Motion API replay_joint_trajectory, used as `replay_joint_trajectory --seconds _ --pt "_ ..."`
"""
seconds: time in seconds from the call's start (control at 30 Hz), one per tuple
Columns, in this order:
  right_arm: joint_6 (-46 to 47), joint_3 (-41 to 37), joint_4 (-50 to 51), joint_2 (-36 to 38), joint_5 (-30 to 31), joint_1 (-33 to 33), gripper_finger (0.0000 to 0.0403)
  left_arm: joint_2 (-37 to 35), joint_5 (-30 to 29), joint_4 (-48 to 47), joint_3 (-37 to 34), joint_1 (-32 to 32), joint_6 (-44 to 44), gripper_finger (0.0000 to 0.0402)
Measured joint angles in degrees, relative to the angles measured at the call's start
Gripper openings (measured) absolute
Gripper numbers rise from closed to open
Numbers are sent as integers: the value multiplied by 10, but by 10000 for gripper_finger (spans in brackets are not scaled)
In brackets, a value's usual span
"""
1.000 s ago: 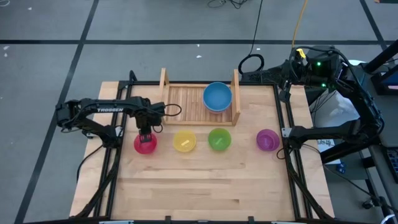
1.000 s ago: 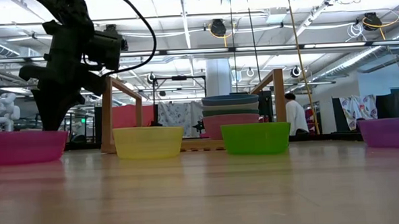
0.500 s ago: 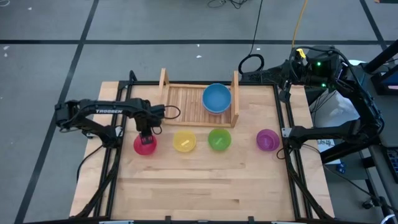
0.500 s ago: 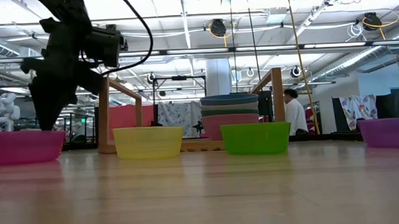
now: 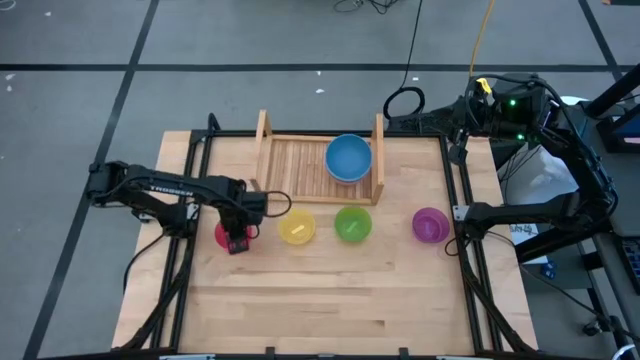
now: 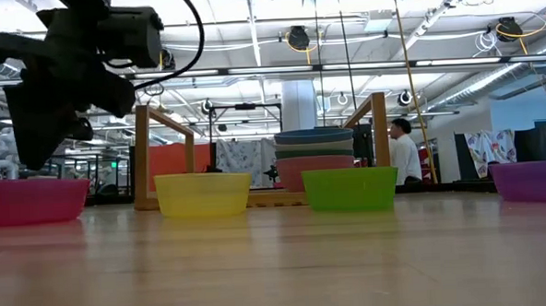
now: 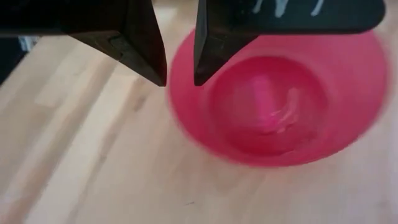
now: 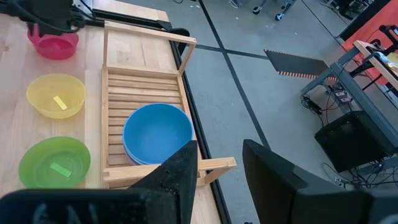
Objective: Place and stack bowls onto a shelf
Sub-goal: Put the red bowl on the shelf
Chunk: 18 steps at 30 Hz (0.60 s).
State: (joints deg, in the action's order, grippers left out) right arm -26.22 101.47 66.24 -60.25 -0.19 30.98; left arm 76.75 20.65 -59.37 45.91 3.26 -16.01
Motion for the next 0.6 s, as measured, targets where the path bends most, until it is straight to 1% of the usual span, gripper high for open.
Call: replay_joint_trajectory --seconds 0.17,0.3,0.43,0.6 --pt "0 0 0 0 0 0 121 0 0 32 0 -46 -35 86" --pt "0 0 0 0 0 0 121 0 -34 37 0 -71 -56 86" --pt "0 0 0 0 0 0 121 0 -58 38 0 -85 -79 86" --pt "0 0 0 0 0 0 121 0 -59 41 0 -94 -102 86"
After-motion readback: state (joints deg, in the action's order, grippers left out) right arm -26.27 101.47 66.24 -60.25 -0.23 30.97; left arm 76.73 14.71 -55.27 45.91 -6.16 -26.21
